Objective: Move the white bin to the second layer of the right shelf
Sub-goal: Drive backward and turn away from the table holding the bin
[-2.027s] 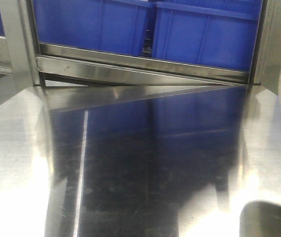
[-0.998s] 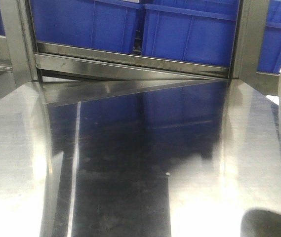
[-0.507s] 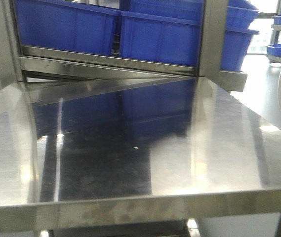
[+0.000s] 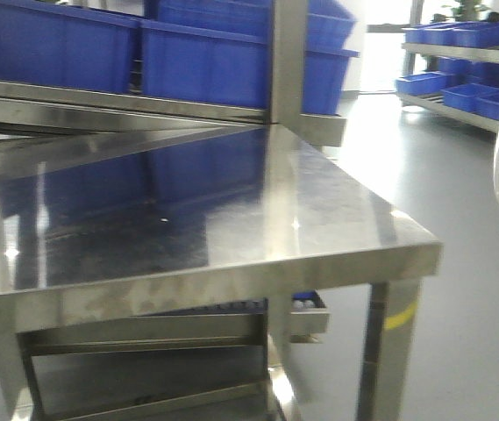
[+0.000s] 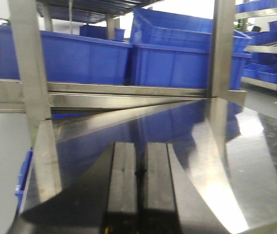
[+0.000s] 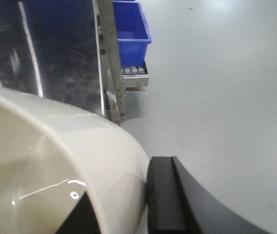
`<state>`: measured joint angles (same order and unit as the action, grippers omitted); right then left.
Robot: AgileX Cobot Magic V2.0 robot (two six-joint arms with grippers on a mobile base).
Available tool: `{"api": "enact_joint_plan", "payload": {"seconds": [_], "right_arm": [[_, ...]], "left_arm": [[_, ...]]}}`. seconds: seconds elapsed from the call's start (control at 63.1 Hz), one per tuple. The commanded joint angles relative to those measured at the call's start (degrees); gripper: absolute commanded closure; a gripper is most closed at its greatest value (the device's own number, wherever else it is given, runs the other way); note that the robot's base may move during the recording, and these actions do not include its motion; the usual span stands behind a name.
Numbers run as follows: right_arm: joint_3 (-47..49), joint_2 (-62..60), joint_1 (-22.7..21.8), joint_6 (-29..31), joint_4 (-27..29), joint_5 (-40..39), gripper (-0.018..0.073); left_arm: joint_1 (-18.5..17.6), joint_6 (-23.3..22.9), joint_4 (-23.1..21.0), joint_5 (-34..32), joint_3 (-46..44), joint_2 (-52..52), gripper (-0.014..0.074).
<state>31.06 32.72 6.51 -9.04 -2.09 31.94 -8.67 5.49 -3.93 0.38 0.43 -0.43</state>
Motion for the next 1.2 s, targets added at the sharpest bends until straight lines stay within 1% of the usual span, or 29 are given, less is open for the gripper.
{"api": "enact_joint_plan", "payload": {"seconds": [0.0, 1.188], "right_arm": [[1.97, 0.31, -0.29, -0.01, 0.12, -5.04, 0.0504], [1.97, 0.31, -0.29, -0.01, 0.12, -4.98, 0.0504]], "left_arm": [[-0.13, -0.43, -0.29, -4.91, 1.90, -0.76, 0.0512], [-0.13, -0.43, -0.29, -4.91, 1.90, -0.76, 0.0512]]}}
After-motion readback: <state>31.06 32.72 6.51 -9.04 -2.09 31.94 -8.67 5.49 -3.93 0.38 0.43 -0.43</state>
